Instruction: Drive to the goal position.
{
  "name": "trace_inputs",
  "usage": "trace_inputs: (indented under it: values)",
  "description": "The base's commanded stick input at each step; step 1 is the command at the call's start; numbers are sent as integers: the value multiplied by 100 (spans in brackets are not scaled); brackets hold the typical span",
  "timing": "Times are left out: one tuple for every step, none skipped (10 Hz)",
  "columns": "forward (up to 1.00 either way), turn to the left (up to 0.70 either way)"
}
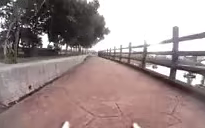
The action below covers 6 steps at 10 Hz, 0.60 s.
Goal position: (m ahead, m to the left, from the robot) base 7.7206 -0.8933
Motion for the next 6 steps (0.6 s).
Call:
trace_inputs:
  values:
    - [70, 0]
    - [70, 0]
    - [70, 1]
    - [70, 19]
    - [70, 34]
    - [70, 35]
